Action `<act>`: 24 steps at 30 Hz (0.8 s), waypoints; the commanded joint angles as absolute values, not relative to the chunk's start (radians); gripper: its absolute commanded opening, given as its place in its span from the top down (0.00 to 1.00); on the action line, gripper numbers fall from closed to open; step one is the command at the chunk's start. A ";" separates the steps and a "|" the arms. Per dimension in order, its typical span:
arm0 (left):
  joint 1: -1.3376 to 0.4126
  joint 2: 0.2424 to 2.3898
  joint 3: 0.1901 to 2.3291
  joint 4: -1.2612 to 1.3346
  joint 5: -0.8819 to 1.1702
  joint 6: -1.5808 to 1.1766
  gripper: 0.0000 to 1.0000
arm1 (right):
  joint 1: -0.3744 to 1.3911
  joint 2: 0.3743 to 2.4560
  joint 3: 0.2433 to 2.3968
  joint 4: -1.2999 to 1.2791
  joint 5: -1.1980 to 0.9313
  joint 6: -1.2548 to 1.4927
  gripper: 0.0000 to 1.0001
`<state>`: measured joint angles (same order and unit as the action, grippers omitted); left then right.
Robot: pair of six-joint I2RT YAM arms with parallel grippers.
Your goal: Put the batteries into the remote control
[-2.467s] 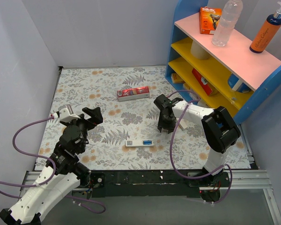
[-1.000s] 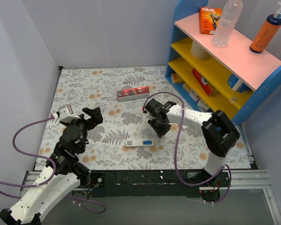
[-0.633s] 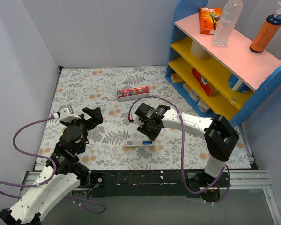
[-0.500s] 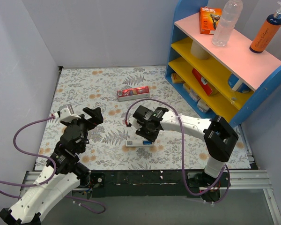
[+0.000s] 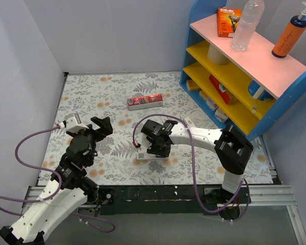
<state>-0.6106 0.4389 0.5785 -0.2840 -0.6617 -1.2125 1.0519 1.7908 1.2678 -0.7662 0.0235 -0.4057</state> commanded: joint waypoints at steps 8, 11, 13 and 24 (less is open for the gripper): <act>-0.606 0.448 0.574 -0.287 -0.667 -1.212 0.02 | 1.057 1.805 1.287 -0.761 0.037 -0.526 0.85; -0.607 0.446 0.575 -0.285 -0.667 -1.212 0.02 | 1.058 1.810 1.285 -0.758 0.041 -0.535 0.85; -0.607 0.446 0.575 -0.285 -0.667 -1.212 0.02 | 1.060 1.813 1.285 -0.759 0.041 -0.541 0.84; -0.607 0.443 0.575 -0.287 -0.667 -1.212 0.02 | 1.065 1.818 1.269 -0.747 0.034 -0.564 0.77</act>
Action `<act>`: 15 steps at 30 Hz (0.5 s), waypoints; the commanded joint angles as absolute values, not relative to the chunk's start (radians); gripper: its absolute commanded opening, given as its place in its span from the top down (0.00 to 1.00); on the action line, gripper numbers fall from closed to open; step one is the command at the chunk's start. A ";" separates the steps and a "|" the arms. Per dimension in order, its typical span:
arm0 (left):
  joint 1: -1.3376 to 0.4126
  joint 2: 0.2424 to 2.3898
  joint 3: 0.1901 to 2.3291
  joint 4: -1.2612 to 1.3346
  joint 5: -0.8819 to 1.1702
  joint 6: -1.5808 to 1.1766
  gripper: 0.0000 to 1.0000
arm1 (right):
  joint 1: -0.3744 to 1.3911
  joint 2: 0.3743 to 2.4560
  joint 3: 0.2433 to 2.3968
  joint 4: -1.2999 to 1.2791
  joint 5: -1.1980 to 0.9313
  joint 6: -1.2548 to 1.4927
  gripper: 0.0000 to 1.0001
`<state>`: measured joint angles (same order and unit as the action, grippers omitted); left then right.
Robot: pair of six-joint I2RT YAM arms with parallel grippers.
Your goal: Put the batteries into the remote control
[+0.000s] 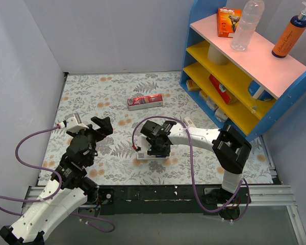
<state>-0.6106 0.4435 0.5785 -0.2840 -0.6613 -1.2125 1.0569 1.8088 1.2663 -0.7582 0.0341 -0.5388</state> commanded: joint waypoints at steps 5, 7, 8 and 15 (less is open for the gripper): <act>-0.607 0.443 0.575 -0.290 -0.667 -1.212 0.02 | 1.068 1.809 1.278 -0.761 0.014 -0.569 0.76; -0.607 0.443 0.575 -0.290 -0.667 -1.212 0.02 | 1.069 1.802 1.273 -0.759 0.009 -0.572 0.75; -0.607 0.445 0.574 -0.288 -0.667 -1.212 0.02 | 1.069 1.796 1.269 -0.761 0.008 -0.574 0.73; -0.607 0.443 0.575 -0.290 -0.666 -1.212 0.02 | 1.069 1.798 1.261 -0.753 0.009 -0.578 0.71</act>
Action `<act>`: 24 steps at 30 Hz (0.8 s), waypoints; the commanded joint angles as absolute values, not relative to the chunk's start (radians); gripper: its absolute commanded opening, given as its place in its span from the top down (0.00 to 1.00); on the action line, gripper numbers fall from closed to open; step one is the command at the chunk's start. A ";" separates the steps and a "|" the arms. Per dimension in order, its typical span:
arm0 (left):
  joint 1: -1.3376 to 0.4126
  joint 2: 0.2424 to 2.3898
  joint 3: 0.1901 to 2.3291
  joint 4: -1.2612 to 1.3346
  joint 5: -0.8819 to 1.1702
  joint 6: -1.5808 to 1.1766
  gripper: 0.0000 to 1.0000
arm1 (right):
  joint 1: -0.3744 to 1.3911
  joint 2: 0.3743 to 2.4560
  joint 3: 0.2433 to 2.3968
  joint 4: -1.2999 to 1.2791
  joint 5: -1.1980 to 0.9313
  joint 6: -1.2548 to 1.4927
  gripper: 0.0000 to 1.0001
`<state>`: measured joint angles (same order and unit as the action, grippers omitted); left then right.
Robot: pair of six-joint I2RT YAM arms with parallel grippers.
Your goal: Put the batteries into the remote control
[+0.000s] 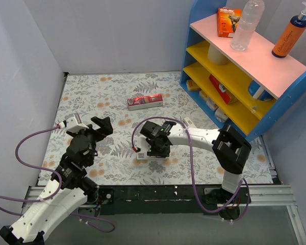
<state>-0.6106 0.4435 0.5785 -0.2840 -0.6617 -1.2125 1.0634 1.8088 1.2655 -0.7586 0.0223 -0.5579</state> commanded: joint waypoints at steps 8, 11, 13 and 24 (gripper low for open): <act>-0.607 0.445 0.577 -0.290 -0.669 -1.212 0.02 | 1.069 1.801 1.258 -0.752 0.009 -0.580 0.68; -0.607 0.445 0.575 -0.291 -0.669 -1.212 0.02 | 1.069 1.798 1.261 -0.752 0.009 -0.580 0.64; -0.607 0.445 0.575 -0.291 -0.667 -1.212 0.02 | 1.069 1.793 1.264 -0.753 0.008 -0.578 0.62; -0.607 0.449 0.575 -0.291 -0.666 -1.215 0.02 | 1.069 1.764 1.267 -0.755 -0.031 -0.580 0.57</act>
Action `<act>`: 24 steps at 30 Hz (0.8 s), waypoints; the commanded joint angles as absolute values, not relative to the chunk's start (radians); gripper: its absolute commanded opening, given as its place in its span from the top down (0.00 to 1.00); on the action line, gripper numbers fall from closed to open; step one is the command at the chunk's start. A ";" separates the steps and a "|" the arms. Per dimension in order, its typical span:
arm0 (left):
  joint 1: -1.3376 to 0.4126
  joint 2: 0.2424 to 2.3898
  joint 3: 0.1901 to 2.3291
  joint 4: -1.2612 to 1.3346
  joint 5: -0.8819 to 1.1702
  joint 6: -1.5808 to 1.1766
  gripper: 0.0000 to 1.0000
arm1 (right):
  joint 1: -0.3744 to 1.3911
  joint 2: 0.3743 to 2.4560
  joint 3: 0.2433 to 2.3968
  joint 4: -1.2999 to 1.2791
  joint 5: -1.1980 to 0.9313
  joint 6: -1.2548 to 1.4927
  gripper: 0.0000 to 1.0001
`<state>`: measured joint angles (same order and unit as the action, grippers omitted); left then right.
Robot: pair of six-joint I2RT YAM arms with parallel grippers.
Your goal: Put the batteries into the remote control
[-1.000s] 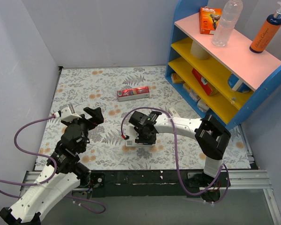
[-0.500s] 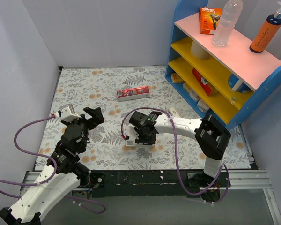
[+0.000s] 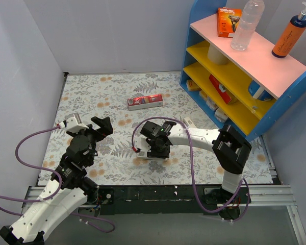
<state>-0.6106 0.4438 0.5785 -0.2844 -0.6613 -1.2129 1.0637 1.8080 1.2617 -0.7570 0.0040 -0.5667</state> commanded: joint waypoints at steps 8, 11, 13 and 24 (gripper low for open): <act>-0.607 0.453 0.575 -0.288 -0.664 -1.215 0.02 | 1.071 1.756 1.272 -0.755 -0.038 -0.581 0.57; -0.607 0.453 0.575 -0.288 -0.663 -1.216 0.02 | 1.069 1.747 1.276 -0.759 -0.041 -0.583 0.56; -0.607 0.453 0.575 -0.288 -0.664 -1.216 0.02 | 1.069 1.741 1.279 -0.762 -0.046 -0.581 0.56; -0.607 0.453 0.574 -0.293 -0.664 -1.218 0.02 | 1.071 1.703 1.307 -0.787 -0.089 -0.565 0.46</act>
